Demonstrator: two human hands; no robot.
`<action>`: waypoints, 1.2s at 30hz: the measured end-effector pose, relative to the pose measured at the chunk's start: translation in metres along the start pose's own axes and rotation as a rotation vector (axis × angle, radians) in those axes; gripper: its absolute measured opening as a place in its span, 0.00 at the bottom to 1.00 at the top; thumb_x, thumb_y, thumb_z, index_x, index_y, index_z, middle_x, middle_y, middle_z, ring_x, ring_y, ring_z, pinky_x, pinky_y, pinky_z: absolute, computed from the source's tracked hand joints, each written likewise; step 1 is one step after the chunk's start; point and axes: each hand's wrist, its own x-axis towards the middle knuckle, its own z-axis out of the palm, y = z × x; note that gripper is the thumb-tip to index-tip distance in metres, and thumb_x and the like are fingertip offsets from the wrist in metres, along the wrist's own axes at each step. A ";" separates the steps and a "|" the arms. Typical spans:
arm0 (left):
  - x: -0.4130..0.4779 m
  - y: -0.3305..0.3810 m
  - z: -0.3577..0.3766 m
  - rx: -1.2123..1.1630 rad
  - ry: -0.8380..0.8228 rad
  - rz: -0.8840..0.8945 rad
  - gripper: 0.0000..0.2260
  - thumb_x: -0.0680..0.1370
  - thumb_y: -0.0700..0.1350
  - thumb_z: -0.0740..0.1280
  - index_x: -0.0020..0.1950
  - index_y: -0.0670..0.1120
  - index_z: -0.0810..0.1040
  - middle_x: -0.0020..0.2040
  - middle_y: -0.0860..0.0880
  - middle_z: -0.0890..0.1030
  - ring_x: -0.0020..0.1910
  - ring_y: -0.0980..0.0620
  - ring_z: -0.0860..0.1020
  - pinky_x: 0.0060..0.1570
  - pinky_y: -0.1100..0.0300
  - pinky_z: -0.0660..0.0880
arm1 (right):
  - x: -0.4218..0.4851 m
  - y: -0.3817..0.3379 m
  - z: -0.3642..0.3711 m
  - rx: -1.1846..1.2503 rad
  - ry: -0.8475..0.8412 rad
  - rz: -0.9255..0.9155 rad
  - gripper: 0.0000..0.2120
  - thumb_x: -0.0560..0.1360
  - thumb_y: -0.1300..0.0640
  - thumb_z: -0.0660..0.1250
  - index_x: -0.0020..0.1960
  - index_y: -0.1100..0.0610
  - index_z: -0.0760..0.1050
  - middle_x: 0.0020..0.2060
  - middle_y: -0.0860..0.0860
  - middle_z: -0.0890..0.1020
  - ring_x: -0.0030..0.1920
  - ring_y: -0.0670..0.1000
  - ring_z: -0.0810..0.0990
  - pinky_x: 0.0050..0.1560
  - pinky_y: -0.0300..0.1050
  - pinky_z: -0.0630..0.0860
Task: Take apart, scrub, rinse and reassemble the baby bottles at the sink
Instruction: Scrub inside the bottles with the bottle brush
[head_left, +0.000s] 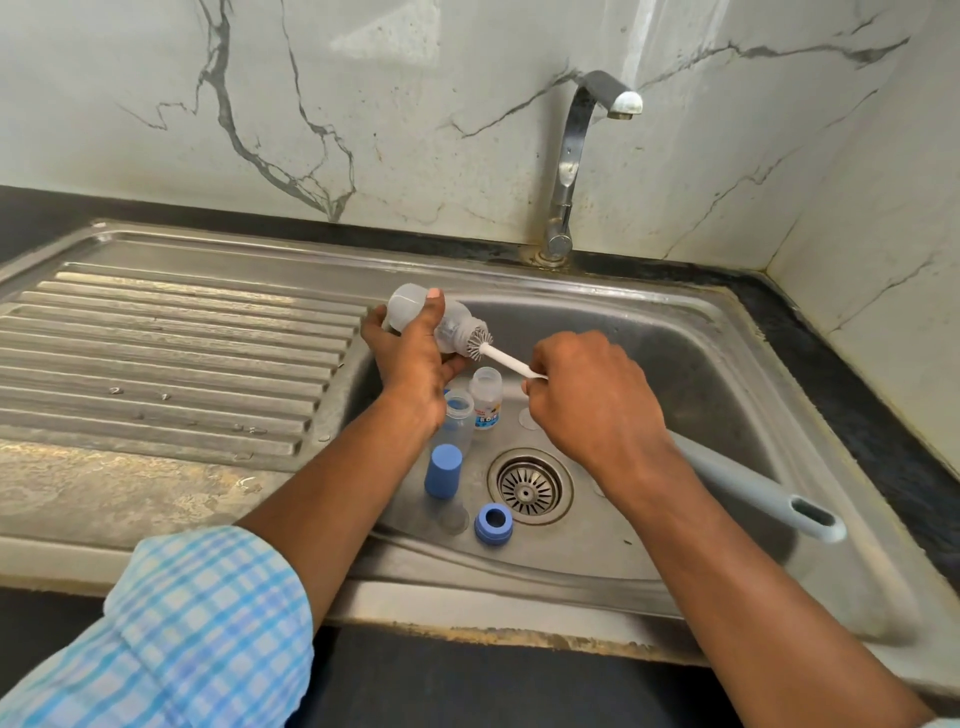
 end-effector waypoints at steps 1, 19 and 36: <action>0.003 0.001 -0.001 -0.010 0.015 -0.003 0.24 0.78 0.44 0.71 0.69 0.49 0.64 0.61 0.42 0.76 0.56 0.40 0.81 0.33 0.52 0.82 | 0.000 0.000 -0.001 0.005 -0.009 0.003 0.06 0.78 0.55 0.66 0.52 0.56 0.79 0.42 0.54 0.79 0.41 0.56 0.78 0.43 0.52 0.78; -0.021 0.000 -0.002 -0.165 -0.445 -0.179 0.28 0.76 0.48 0.65 0.75 0.43 0.66 0.56 0.39 0.80 0.50 0.41 0.81 0.54 0.43 0.78 | -0.002 0.012 0.001 0.095 0.021 0.041 0.12 0.83 0.50 0.58 0.42 0.51 0.70 0.37 0.51 0.75 0.38 0.57 0.74 0.39 0.48 0.67; 0.000 0.004 0.000 0.096 -0.152 -0.009 0.22 0.76 0.53 0.72 0.65 0.47 0.69 0.52 0.44 0.82 0.43 0.47 0.85 0.40 0.53 0.82 | 0.001 0.008 -0.004 0.069 0.116 0.071 0.05 0.78 0.52 0.68 0.52 0.51 0.80 0.45 0.50 0.82 0.45 0.53 0.80 0.42 0.45 0.70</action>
